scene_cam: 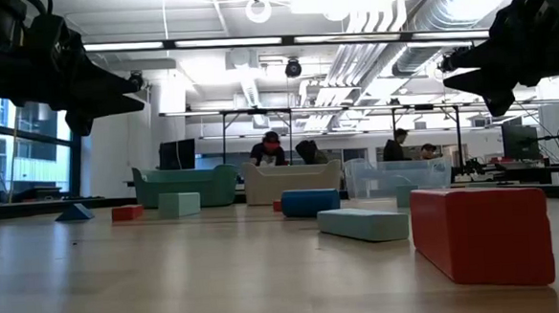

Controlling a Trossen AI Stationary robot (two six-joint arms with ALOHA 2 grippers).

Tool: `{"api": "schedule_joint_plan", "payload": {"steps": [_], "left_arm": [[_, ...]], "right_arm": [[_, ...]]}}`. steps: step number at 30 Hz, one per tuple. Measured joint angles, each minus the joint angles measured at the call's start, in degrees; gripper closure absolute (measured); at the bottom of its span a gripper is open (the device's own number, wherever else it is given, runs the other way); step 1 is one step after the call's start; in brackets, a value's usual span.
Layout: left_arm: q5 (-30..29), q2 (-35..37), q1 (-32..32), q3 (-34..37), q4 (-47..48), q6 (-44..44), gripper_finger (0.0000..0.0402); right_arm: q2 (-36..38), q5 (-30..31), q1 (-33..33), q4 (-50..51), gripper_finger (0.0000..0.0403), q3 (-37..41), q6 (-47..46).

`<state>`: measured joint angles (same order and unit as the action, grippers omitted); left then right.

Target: Sort & place blocks by color

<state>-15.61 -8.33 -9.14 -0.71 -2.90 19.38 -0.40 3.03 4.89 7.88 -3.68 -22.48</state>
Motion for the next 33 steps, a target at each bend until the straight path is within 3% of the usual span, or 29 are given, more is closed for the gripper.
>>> {"api": "schedule_joint_plan", "payload": {"steps": [16,23,27,33], "left_arm": [[-0.23,-0.01,0.0,0.0,0.02,1.46,0.0287],[-1.87,-0.01,0.01,0.0,-0.06,1.64,0.0264],[-4.94,-0.01,0.01,0.0,-0.54,8.07,0.0258],[-5.45,-0.01,0.01,0.0,-6.54,8.6,0.0257]], "right_arm": [[-0.02,0.0,0.0,-0.02,0.0237,0.0,0.0],[0.0,0.0,0.0,-0.02,0.0237,0.02,0.0],[-0.01,0.0,-0.01,-0.02,0.0237,0.01,0.0],[0.0,0.0,0.0,-0.01,0.0237,0.0,0.0]]}}
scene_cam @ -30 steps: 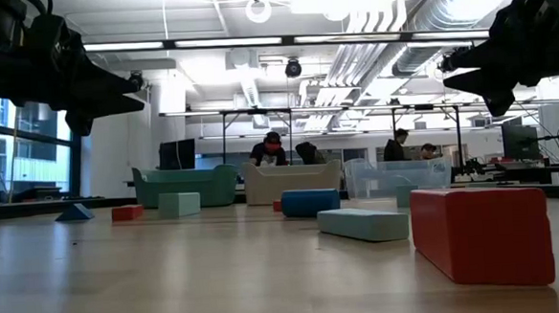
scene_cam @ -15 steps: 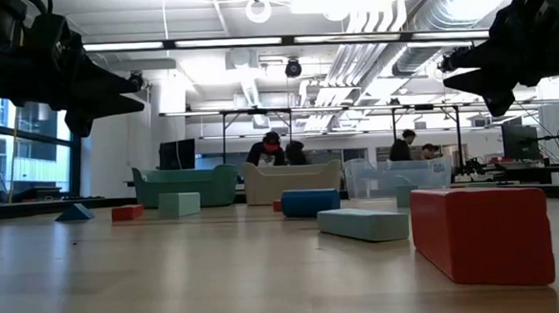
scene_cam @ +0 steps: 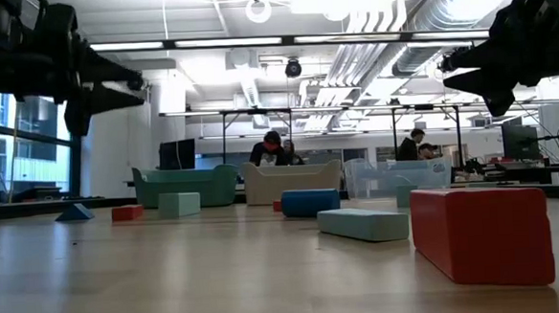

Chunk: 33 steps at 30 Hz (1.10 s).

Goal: Sort & place blocks by color
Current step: Put the light blue block into the transparent bin

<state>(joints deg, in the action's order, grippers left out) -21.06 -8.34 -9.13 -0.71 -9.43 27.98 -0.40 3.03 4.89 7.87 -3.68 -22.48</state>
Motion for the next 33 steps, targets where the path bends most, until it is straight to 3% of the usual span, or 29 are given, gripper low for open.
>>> {"api": "schedule_joint_plan", "payload": {"steps": [4,12,18,22,33], "left_arm": [[0.66,0.0,0.0,-0.17,-6.86,-0.81,0.0257],[0.07,-2.44,0.0,-9.25,-5.38,-3.29,0.0257],[-6.48,-10.55,0.0,-20.3,7.12,-4.09,0.0257],[-10.38,-17.66,-0.01,-27.43,18.64,3.24,0.0257],[-9.58,-37.77,-0.02,-40.04,36.04,19.21,0.0257]], "right_arm": [[-0.01,0.0,0.0,0.01,0.0237,0.0,0.0],[-0.01,0.0,0.0,-0.01,0.0237,0.01,0.0],[-0.02,0.0,0.0,-0.01,0.0237,0.02,0.0],[-0.02,-0.01,0.0,0.0,0.0237,0.02,0.01],[-0.02,0.0,-0.01,-0.01,0.0237,0.0,0.01]]}}
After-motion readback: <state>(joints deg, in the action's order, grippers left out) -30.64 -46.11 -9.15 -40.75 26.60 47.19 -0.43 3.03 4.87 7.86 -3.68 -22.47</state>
